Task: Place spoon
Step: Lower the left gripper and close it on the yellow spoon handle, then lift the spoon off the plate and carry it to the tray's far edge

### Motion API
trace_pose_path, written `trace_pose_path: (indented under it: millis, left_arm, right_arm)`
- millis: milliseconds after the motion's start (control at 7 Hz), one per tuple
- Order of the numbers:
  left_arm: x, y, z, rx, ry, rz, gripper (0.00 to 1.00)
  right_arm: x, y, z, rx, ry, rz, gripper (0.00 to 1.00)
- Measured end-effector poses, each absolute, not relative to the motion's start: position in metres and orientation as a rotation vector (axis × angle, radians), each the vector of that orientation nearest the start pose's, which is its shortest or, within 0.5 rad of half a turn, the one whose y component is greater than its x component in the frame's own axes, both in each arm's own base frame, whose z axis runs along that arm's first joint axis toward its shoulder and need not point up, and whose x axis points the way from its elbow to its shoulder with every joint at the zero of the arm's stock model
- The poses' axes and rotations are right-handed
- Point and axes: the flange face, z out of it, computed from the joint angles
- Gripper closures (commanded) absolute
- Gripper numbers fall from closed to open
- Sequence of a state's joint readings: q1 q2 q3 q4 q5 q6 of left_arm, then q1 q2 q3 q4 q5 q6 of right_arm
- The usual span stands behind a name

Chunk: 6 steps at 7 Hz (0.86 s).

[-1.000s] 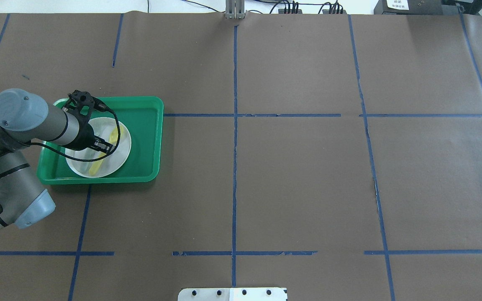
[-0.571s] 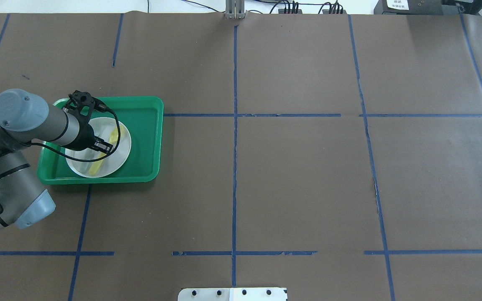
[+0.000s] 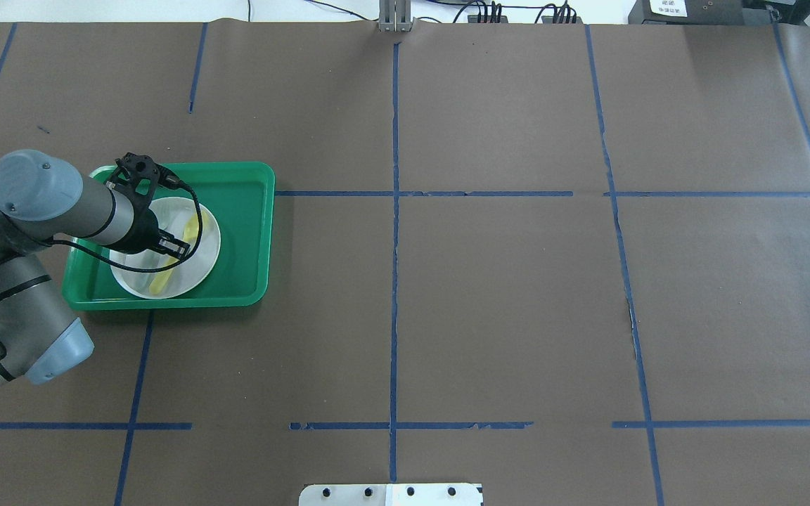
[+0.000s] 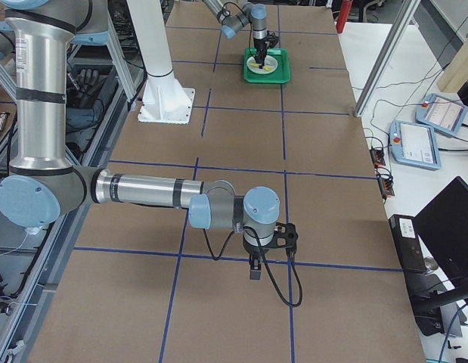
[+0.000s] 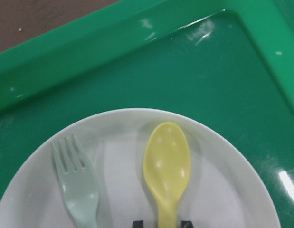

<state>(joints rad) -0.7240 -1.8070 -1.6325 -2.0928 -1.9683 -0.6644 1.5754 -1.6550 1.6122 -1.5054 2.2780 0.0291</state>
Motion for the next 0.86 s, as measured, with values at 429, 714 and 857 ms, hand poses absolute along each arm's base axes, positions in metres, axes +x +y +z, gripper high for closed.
trace_pose_path:
  millis: [429,714,857]
  left_arm:
    - [0.392,-0.474,0.446,0.324,0.839,0.326,0.98]
    - [0.381,-0.482,0.443,0.284,0.855,0.2,0.98]
    - [0.375,-0.489,0.438,0.255,0.868,0.095,0.98]
  right_arm:
    - [0.071,-0.457,0.676,0.014,-0.707,0.024,0.0]
    - [0.071,-0.458,0.676,0.015,-0.707,0.024,0.0]
    - [0.071,-0.458,0.676,0.015,-0.707,0.024,0.0]
